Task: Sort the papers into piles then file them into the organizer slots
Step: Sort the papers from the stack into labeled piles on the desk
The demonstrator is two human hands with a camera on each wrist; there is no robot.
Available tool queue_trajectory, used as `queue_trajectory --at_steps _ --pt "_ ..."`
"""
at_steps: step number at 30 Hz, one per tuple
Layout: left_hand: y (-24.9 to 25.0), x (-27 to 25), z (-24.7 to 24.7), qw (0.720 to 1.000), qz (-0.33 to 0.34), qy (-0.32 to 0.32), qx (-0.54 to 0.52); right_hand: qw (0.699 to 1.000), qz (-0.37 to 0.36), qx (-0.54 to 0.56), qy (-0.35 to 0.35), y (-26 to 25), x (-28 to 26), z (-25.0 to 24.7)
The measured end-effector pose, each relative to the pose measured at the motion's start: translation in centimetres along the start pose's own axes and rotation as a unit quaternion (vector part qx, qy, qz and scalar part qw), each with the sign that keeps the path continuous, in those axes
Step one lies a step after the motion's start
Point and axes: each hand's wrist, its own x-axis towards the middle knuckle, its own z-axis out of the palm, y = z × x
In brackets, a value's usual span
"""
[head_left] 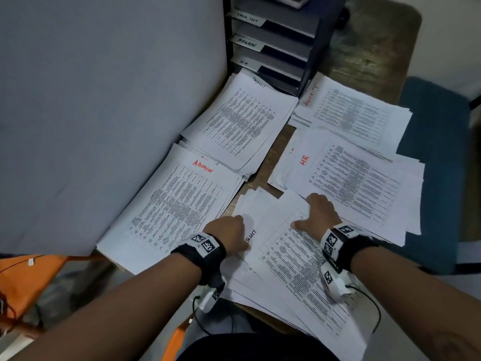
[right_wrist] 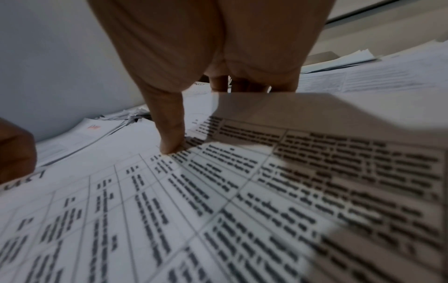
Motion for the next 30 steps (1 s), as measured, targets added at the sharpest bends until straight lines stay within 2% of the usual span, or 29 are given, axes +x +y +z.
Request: queue_trajectory --at_steps 8,10,13,20,23,26,28,30 --pt "-0.8 0.1 0.3 0.996 0.006 -0.028 -0.089 0.987 -0.062 0.145 -0.028 0.9 -0.3 -0.1" --pt "-1.1 0.1 0.4 0.991 0.021 -0.021 -0.127 0.984 -0.068 0.166 -0.013 1.2 -0.3 -0.6" --pt "-1.6 0.1 0.0 0.984 0.033 0.011 -0.176 0.979 -0.069 0.192 0.002 1.2 -0.4 -1.9" --pt "-2.8 1.1 -2.7 0.944 0.033 0.131 -0.300 0.957 -0.087 0.265 -0.074 1.9 -0.1 -4.2" --pt "-3.6 1.9 -4.3 0.902 0.008 0.190 -0.388 0.946 -0.085 0.280 -0.140 2.6 0.1 -4.4" --pt "-4.3 2.8 -6.3 0.840 -0.016 0.277 -0.467 0.935 -0.064 0.298 -0.181 3.5 0.3 -3.4" --pt "-4.8 3.6 -7.7 0.802 -0.028 0.325 -0.500 0.935 -0.057 0.298 -0.184 3.3 0.3 -2.9" --pt "-5.0 4.1 -9.2 0.760 -0.035 0.337 -0.555 0.925 -0.046 0.346 -0.147 2.4 0.8 -2.8"
